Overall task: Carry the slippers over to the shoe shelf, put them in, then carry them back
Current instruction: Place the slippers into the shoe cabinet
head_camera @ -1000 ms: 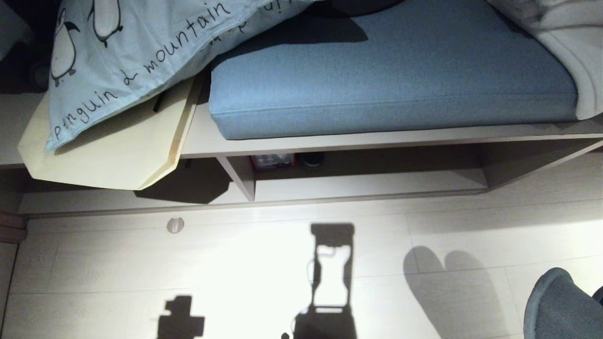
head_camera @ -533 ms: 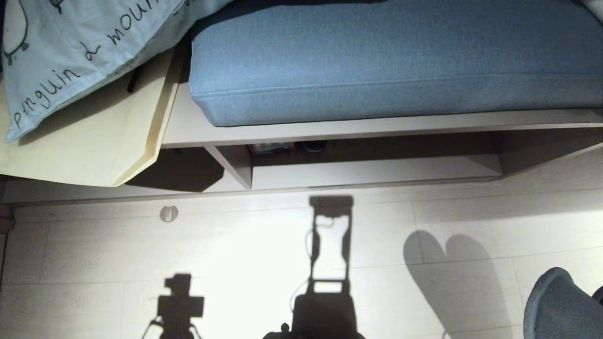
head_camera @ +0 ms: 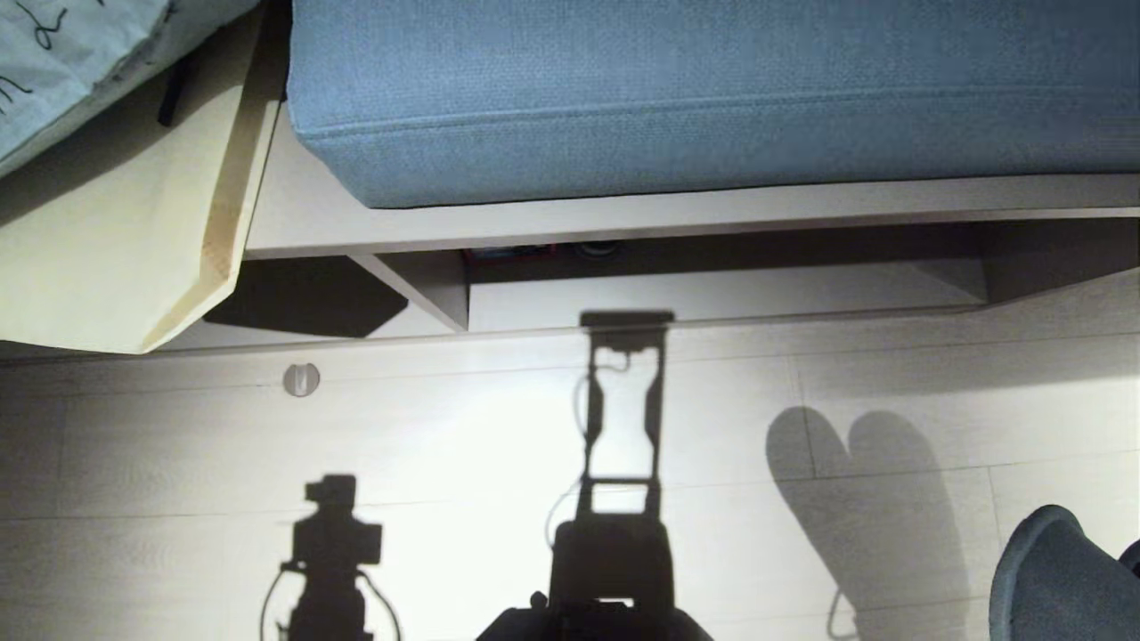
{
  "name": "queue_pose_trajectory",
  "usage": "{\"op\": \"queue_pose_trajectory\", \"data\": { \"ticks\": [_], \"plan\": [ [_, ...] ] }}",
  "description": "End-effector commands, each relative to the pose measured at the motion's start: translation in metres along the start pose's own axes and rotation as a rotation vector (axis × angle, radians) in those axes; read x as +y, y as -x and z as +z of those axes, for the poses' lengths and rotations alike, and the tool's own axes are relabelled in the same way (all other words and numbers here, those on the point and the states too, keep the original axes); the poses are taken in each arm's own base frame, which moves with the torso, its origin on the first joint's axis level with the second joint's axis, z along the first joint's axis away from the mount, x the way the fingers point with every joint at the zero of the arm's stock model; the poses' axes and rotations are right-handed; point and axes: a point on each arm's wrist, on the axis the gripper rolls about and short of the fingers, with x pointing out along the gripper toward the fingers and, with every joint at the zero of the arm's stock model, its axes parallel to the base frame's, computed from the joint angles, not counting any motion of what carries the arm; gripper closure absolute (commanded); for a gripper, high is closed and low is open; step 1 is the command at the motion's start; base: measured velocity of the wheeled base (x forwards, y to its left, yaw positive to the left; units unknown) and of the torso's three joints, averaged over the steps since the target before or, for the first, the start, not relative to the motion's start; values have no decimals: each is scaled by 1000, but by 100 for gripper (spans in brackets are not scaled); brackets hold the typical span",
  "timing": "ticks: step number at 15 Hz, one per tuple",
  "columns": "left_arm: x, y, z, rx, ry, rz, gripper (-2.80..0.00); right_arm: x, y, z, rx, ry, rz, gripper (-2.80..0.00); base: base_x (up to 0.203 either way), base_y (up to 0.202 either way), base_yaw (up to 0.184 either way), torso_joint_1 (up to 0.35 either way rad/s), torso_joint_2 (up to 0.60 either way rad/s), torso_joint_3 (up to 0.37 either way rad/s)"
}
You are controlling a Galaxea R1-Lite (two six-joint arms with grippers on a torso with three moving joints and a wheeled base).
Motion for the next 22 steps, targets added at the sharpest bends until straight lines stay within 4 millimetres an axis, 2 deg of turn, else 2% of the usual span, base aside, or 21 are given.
{"op": "queue_pose_trajectory", "data": {
  "ticks": [1, 22],
  "plan": [
    [0, 0, 0, 2, 0, 1, 0, 0, 0, 0, 2, -1, 1, 0, 0, 0, 0, 0, 0, -196],
    [0, 0, 0, 2, 0, 2, 0, 0, 0, 0, 1, 1, 1, 0, 0, 0, 0, 3, 2, -199]
  ]
}}
